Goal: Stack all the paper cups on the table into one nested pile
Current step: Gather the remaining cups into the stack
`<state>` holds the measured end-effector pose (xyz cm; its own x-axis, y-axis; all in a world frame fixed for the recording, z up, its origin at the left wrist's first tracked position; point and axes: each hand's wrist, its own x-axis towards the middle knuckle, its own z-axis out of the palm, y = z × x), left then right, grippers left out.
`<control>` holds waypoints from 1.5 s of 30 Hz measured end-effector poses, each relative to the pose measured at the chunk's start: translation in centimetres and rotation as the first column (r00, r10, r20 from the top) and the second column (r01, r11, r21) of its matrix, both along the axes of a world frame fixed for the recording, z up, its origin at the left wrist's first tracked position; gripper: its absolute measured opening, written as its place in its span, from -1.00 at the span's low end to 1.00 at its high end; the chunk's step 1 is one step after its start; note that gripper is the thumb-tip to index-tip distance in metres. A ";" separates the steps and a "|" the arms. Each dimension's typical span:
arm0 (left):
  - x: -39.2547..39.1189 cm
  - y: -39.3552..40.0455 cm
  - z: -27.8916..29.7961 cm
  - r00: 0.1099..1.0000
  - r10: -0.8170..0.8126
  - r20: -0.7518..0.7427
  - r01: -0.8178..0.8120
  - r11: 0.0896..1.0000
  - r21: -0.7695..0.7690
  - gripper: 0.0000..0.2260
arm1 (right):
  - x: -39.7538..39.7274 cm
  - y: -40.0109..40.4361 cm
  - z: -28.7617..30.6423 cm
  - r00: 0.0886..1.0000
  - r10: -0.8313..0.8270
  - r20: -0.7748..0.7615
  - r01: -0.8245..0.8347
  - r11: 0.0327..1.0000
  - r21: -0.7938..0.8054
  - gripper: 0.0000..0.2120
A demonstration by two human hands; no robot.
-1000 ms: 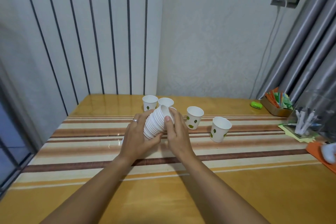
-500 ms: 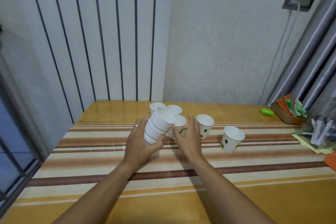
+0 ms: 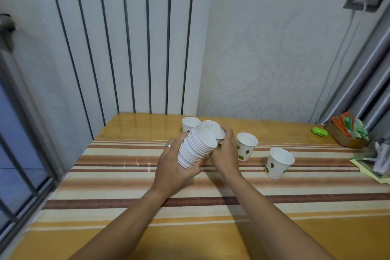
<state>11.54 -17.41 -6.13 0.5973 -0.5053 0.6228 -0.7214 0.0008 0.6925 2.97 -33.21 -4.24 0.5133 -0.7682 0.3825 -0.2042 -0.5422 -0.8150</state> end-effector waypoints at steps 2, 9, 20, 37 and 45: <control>-0.1 0.3 0.0 0.998 -0.006 0.067 0.004 1.000 0.025 -0.29 | -0.5 0.1 0.4 0.999 0.034 -0.004 -0.034 0.999 -0.032 -0.35; 1.6 2.9 0.1 0.962 0.155 0.225 -0.191 0.970 0.150 -0.31 | -2.0 0.9 1.3 0.994 -0.039 0.102 0.044 0.998 -0.046 -0.45; 1.5 2.8 0.1 0.966 0.170 0.195 -0.212 0.952 0.220 -0.31 | -1.9 3.6 3.1 0.968 0.148 0.202 -0.140 0.989 -0.055 -0.51; 3.3 1.2 0.4 0.985 0.172 0.032 -0.174 0.979 0.104 -0.31 | 1.6 5.0 2.9 0.932 0.356 0.073 -0.357 0.934 -0.001 -0.33; 4.0 0.7 -0.1 0.973 0.231 0.026 -0.232 0.970 0.075 -0.31 | 4.0 0.4 -0.3 0.996 -0.089 -0.018 0.087 0.993 -0.082 -0.60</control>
<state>15.55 -16.74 -6.27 0.6936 -0.4013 0.5982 -0.7071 -0.2208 0.6718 6.97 -32.85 -4.54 0.4538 -0.7777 0.4352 -0.2710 -0.5856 -0.7639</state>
